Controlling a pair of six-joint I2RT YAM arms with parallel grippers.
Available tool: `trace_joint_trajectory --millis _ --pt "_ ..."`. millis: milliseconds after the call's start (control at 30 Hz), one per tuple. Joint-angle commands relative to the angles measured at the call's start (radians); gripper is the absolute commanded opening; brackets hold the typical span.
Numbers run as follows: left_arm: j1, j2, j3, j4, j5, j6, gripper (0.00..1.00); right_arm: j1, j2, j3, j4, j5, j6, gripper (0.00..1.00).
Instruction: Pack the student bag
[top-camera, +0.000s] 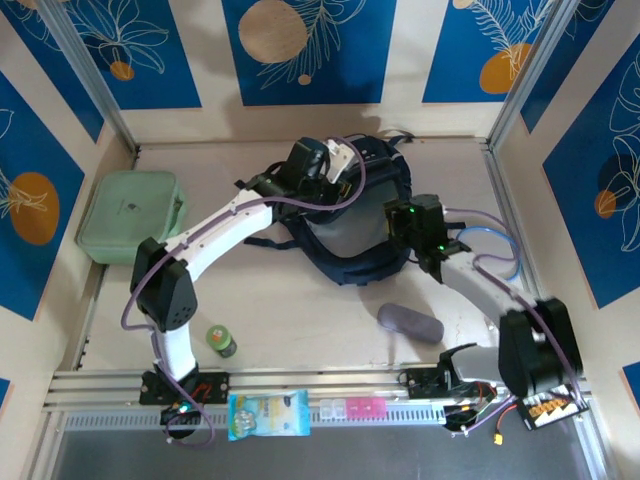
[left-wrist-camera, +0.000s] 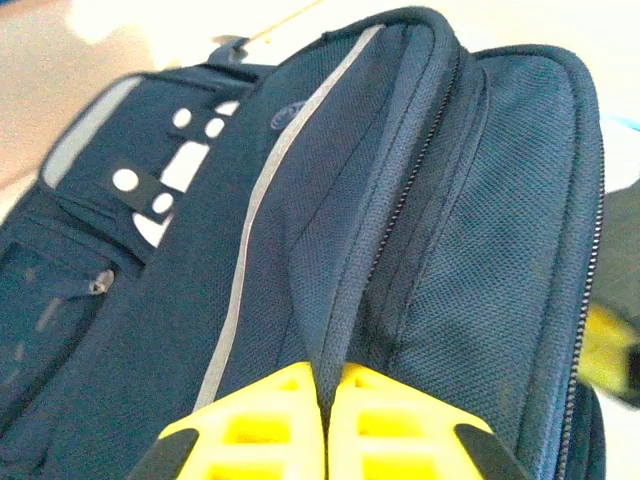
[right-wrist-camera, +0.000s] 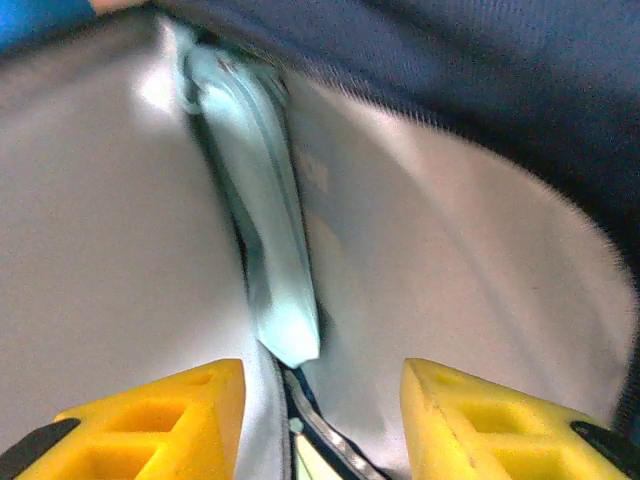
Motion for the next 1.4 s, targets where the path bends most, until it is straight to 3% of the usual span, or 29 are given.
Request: trace_joint_trajectory --millis 0,67,167,267,367,433,567,733,1000,1100,1200,1367 --pt "-0.009 -0.056 -0.038 0.025 0.101 -0.018 0.3 -0.03 -0.103 -0.052 -0.207 0.116 -0.1 0.48" --pt "-0.009 -0.059 -0.051 -0.009 0.188 -0.017 0.45 -0.046 -0.155 -0.053 -0.278 0.142 -0.15 0.49" --pt "-0.008 -0.086 -0.096 -0.012 0.219 -0.028 0.6 -0.05 -0.222 -0.034 -0.357 0.189 -0.251 0.59" --pt "-0.005 -0.136 -0.172 0.021 0.171 -0.041 0.76 -0.059 -0.245 -0.01 -0.372 0.174 -0.363 0.68" --pt "0.015 -0.181 -0.245 0.053 0.084 -0.083 0.94 -0.075 -0.21 0.023 -0.396 0.117 -0.447 0.71" --pt "0.049 -0.181 -0.265 0.038 0.059 -0.14 0.98 -0.083 -0.166 0.037 -0.41 0.075 -0.484 0.71" --pt "0.152 -0.151 -0.298 0.006 0.081 -0.309 0.93 -0.078 -0.094 0.048 -0.423 0.012 -0.521 0.71" --pt "0.299 -0.105 -0.389 0.107 0.235 -0.54 0.7 -0.071 -0.028 0.044 -0.397 -0.066 -0.547 0.71" --pt "0.377 0.041 -0.362 0.191 0.3 -0.695 0.45 -0.059 0.012 0.042 -0.379 -0.106 -0.558 0.69" --pt "0.394 0.093 -0.358 0.272 0.353 -0.732 0.43 -0.058 0.012 0.037 -0.366 -0.121 -0.562 0.69" --pt "0.4 0.145 -0.33 0.352 0.479 -0.75 0.45 -0.057 0.015 0.011 -0.312 -0.191 -0.582 0.68" --pt "0.404 0.19 -0.308 0.389 0.524 -0.762 0.45 -0.048 0.027 -0.042 -0.25 -0.264 -0.582 0.66"
